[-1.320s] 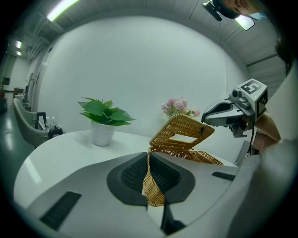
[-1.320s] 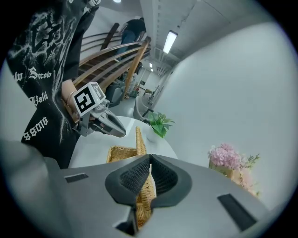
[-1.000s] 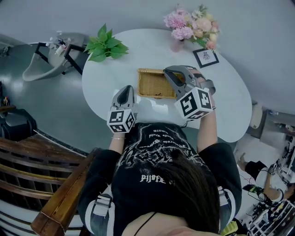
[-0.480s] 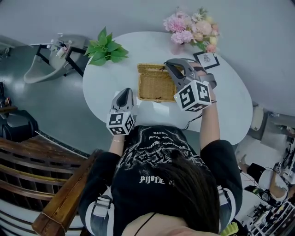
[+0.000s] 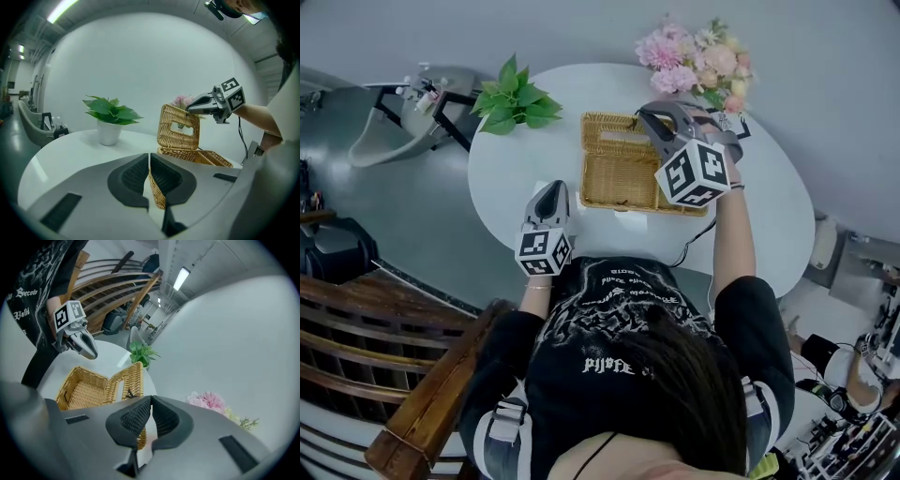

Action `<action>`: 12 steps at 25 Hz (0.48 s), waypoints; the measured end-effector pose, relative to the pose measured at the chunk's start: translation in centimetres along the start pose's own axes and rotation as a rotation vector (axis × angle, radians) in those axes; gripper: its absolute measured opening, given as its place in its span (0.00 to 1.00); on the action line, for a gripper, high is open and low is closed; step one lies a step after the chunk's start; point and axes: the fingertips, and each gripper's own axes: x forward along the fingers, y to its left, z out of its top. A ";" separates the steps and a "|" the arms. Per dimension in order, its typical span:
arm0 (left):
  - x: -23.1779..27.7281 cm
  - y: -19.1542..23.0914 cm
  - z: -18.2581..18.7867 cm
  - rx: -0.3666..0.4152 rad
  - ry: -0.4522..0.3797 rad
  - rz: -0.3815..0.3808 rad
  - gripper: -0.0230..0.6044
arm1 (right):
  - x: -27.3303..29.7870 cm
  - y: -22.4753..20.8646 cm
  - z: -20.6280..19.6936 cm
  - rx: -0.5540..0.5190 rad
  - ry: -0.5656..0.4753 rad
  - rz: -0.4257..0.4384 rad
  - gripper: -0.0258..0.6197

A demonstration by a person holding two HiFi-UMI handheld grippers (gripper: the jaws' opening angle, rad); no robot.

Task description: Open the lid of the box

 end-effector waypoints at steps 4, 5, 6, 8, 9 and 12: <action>0.4 0.1 -0.1 -0.002 0.009 0.006 0.08 | 1.0 -0.7 -0.7 0.034 0.009 -0.004 0.09; 0.5 0.1 -0.1 -0.002 0.012 0.007 0.08 | 1.3 -0.8 -0.9 0.038 0.014 -0.002 0.09; 0.6 0.1 -0.2 -0.001 0.014 0.008 0.08 | 1.6 -0.9 -1.1 0.039 0.020 -0.001 0.09; 0.9 0.2 -0.2 -0.002 0.017 0.012 0.08 | 2.2 -1.1 -1.4 0.040 0.027 -0.003 0.09; 1.0 0.2 -0.2 -0.002 0.019 0.014 0.08 | 2.5 -1.2 -1.5 0.044 0.029 -0.005 0.09; 1.3 0.3 -0.3 -0.003 0.027 0.015 0.08 | 3.3 -1.2 -2.0 0.066 0.041 -0.022 0.09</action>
